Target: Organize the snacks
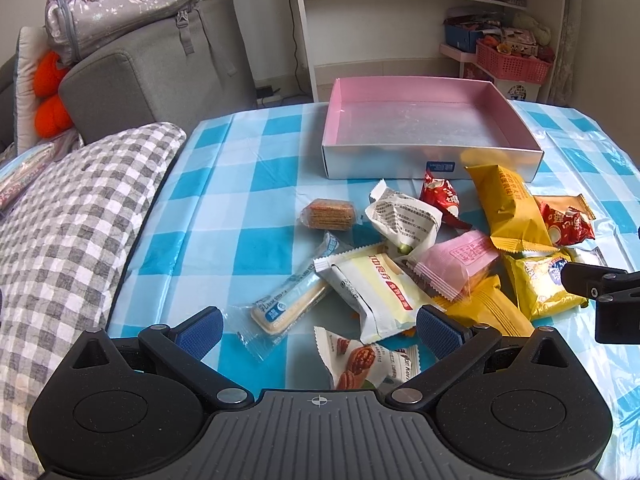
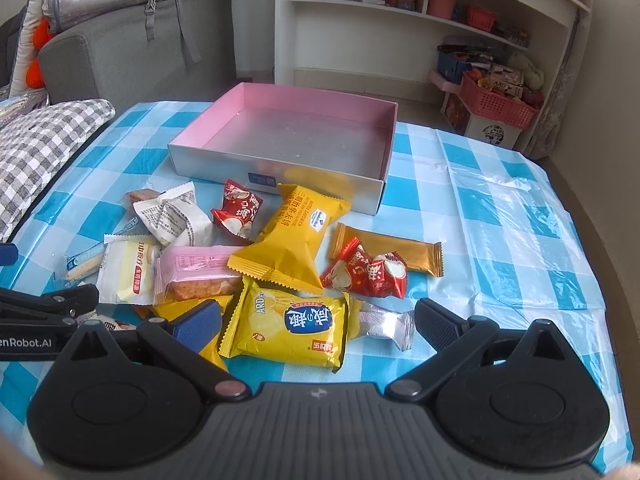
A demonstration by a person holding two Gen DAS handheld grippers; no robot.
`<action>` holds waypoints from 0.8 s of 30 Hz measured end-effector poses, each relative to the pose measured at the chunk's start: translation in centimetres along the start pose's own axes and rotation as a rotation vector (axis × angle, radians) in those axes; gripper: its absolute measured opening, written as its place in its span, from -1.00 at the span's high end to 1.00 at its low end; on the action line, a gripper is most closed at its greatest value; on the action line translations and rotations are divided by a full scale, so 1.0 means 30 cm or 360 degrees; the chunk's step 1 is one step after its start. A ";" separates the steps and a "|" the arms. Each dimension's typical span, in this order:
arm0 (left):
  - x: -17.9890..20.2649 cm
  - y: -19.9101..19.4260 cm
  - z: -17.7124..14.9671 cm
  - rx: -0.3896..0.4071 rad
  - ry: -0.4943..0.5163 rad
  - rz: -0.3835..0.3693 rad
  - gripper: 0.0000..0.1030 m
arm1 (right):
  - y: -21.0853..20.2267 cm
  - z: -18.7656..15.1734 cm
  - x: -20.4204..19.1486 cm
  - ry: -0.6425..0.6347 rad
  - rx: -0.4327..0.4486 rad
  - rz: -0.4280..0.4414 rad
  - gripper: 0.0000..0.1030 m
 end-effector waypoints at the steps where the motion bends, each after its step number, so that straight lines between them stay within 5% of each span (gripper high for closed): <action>1: -0.002 0.000 0.008 0.0013 0.0015 -0.0006 -1.00 | 0.004 0.007 0.004 -0.0011 -0.0004 -0.0008 -1.00; 11: -0.013 0.100 0.094 -0.0111 0.0269 -0.0222 -0.99 | 0.076 0.066 0.057 0.0087 -0.0103 0.0133 -0.86; 17: -0.041 0.169 0.121 -0.0237 0.0104 -0.0319 -0.83 | 0.104 0.124 0.063 0.0176 -0.0102 0.0235 -0.65; 24: -0.025 0.193 0.173 -0.0205 -0.0021 -0.0348 -0.56 | 0.147 0.176 0.053 0.0280 -0.0143 0.0244 -0.36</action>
Point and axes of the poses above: each gripper's, at about its wrist camera, not at the fingertips, and y roughly the way its jaws point, x to its right, z to its top, the point moved 1 cm from there along y, roughly the way its jaws point, and after that the axes turned 8 degrees about -y, right-handed, at the moved point
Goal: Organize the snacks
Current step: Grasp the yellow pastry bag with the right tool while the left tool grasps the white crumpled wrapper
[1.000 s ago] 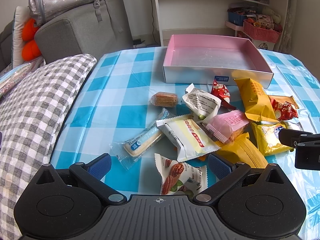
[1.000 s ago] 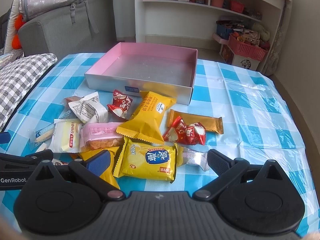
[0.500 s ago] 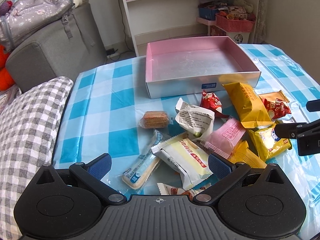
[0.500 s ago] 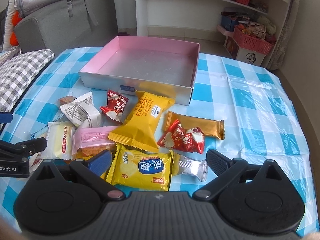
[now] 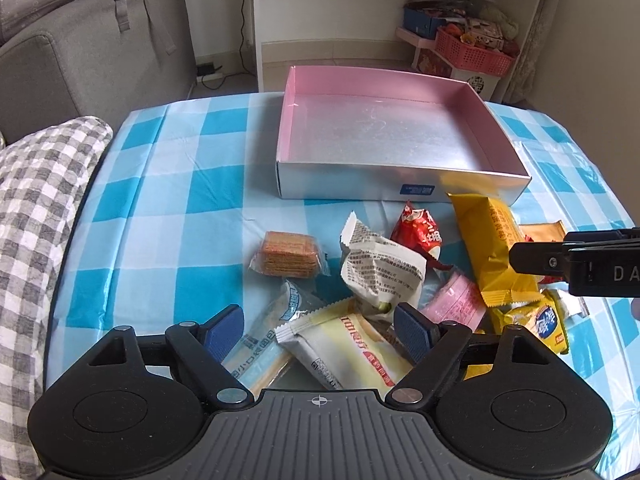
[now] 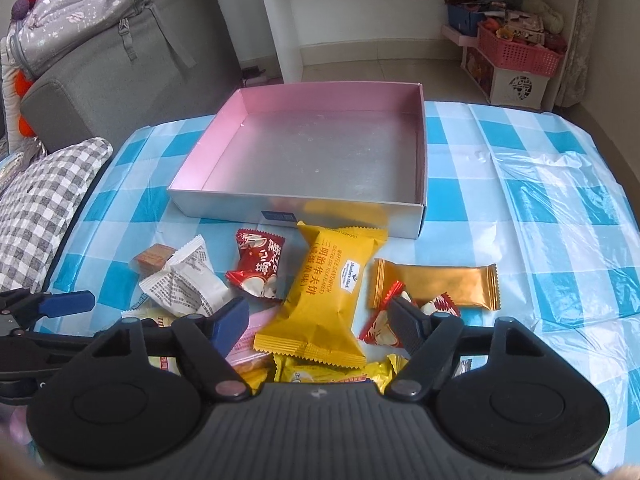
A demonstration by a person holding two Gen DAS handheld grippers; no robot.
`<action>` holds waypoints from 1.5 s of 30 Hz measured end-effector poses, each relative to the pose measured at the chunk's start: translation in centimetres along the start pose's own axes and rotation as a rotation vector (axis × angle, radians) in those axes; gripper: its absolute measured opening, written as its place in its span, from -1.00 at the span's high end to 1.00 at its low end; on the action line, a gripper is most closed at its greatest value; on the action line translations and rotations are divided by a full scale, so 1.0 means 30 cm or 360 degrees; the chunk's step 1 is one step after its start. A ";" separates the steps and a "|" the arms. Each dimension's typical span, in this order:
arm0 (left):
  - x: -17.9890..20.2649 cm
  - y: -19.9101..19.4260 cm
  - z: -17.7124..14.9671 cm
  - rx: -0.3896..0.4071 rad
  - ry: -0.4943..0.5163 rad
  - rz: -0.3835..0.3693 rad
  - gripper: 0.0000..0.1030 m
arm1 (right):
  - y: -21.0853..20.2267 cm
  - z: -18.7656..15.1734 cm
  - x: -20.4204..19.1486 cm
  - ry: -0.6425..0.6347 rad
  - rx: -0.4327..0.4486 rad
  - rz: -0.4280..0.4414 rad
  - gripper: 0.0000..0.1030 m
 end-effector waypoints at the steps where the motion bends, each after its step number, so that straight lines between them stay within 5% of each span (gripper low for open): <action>1: 0.005 0.004 0.009 0.0006 -0.0018 -0.0024 -0.50 | 0.008 0.006 0.003 0.0020 -0.0010 0.0000 -0.34; 13: 0.078 0.114 0.048 -0.0030 -0.0175 -0.0129 -0.01 | 0.110 0.025 0.035 0.0231 -0.0114 0.0023 -0.11; 20: 0.091 0.138 0.052 -0.0009 -0.0243 -0.0148 0.09 | 0.145 0.015 0.079 0.0395 -0.0138 0.0074 -0.10; 27: 0.074 0.146 0.065 0.0017 -0.0376 -0.0199 0.08 | 0.158 0.001 0.098 0.0456 -0.0153 0.0091 0.27; 39: 0.110 0.176 0.065 0.0058 -0.0382 -0.0085 0.07 | 0.121 0.004 0.105 0.0415 -0.0115 0.0012 0.30; 45: 0.106 0.156 0.063 0.0083 -0.0388 -0.0069 0.23 | 0.098 0.007 0.108 0.0395 -0.0093 0.0022 0.30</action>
Point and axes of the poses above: each gripper's, at about its wrist camera, not at the fingertips, and y roughly the way its jaws point, x to its right, z to its top, the point moved 1 cm from there along y, roughly the way its jaws point, and after that the axes turned 8 degrees about -y, right-handed, at the moved point
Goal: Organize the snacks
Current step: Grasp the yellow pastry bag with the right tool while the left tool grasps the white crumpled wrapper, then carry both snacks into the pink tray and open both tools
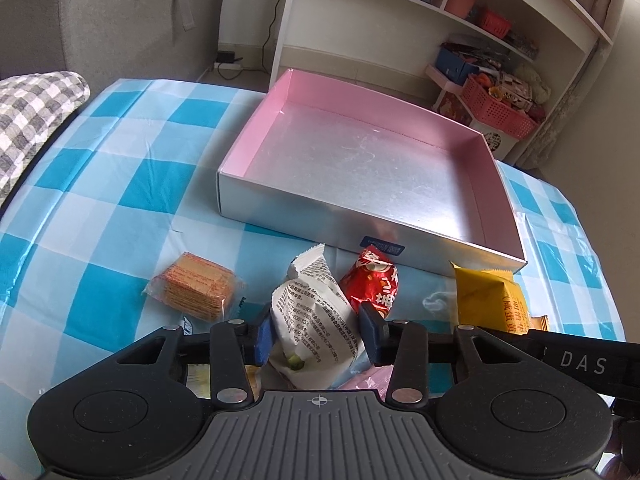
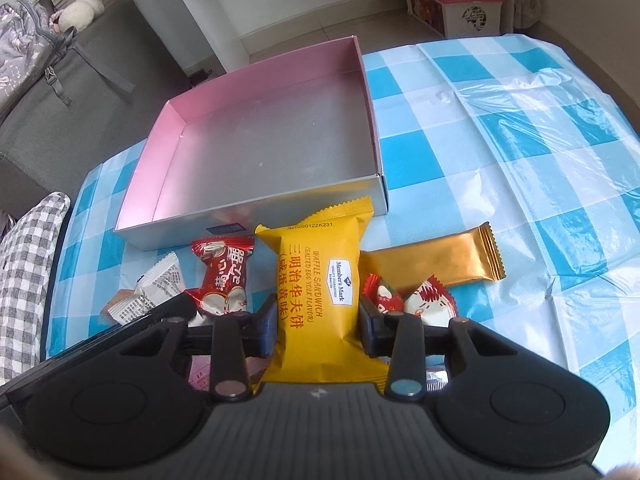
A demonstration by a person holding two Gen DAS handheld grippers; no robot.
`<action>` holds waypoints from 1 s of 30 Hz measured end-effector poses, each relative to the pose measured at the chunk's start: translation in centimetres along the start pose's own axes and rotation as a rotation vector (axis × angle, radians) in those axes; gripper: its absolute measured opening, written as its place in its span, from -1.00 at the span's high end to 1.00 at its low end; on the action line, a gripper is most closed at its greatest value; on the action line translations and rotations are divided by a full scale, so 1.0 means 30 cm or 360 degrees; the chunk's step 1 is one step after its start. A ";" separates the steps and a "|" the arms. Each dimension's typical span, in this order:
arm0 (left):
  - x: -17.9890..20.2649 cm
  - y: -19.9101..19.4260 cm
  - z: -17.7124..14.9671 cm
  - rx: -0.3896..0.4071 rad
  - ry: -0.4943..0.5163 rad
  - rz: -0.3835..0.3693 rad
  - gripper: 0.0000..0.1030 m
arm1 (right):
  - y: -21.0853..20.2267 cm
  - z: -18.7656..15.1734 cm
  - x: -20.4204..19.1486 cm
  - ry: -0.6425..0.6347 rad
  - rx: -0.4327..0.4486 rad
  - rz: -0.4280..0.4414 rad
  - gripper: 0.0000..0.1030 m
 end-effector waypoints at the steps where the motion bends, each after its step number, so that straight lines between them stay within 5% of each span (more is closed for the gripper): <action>1: -0.001 -0.005 0.002 -0.0001 0.0001 0.0000 0.27 | -0.007 0.000 0.000 -0.0004 0.0008 0.0005 0.30; 7: -0.006 -0.058 0.011 -0.0006 -0.0020 -0.0030 0.56 | -0.052 0.016 -0.003 0.0009 0.0076 0.0048 0.30; 17: -0.034 -0.120 0.039 0.0067 -0.0103 -0.0066 0.64 | -0.105 0.053 -0.031 0.0039 0.0163 0.0076 0.30; 24: 0.045 -0.191 0.137 0.0218 0.0048 -0.0082 0.64 | -0.114 0.143 -0.057 0.0004 0.0233 0.0112 0.30; 30: 0.092 -0.103 0.247 0.0318 0.0134 -0.0067 0.64 | -0.051 0.218 -0.045 -0.0017 0.0307 0.0147 0.30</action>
Point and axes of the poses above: each gripper's, at about its wrist camera, not at the fingertips, and y roughly the way its jaws point, x to its right, z to its top, the point moved 1 cm from there along y, roughly the way its jaws point, and after that the axes turned 8 degrees about -y, right-handed, at the moved point
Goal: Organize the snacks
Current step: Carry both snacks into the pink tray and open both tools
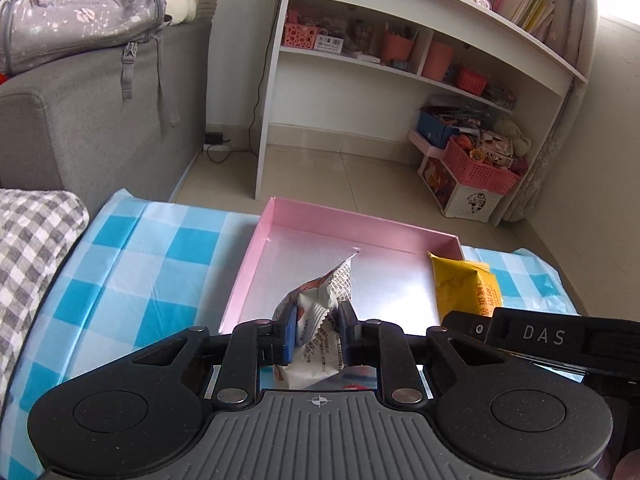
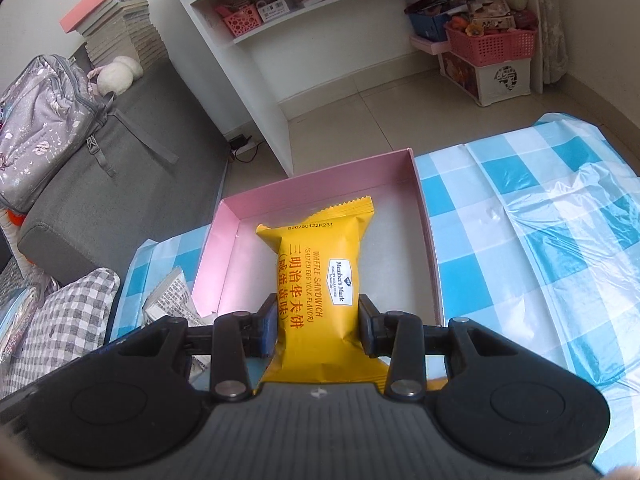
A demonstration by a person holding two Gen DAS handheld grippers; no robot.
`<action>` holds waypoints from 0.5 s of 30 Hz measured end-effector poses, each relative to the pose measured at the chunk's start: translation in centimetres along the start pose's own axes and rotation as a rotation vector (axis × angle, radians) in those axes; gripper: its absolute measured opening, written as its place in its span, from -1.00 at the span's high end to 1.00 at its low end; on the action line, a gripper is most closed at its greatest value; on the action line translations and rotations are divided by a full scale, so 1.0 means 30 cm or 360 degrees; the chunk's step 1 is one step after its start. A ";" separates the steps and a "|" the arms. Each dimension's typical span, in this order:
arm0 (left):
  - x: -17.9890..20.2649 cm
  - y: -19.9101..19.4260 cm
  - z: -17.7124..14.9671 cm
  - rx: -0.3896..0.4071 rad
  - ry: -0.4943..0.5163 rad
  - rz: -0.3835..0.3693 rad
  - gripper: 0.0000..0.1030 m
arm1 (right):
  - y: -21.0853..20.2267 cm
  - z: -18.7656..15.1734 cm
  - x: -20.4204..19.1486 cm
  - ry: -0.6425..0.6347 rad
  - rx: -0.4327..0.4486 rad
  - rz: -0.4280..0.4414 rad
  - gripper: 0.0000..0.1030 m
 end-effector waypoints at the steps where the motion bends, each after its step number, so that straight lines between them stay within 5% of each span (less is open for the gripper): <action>1: 0.004 0.026 0.010 0.0027 0.0022 -0.0014 0.64 | 0.015 0.005 0.006 0.0003 0.0021 0.0011 0.30; 5: 0.004 0.128 0.025 0.0107 0.0123 -0.0013 0.63 | 0.073 0.023 0.033 0.0003 0.0083 0.0013 0.30; 15: -0.074 0.251 -0.028 -0.0072 0.0095 0.0070 0.63 | 0.153 0.007 0.040 -0.0071 0.0038 0.0026 0.30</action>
Point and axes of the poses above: each gripper's, at about its wrist camera, not at the fingertips, and y roughly the way its jaws point, x to its right, z to its top, the point moved 1 cm from there along y, roughly the way its jaws point, and after that the axes turned 8 degrees about -y, right-handed, at the moved point
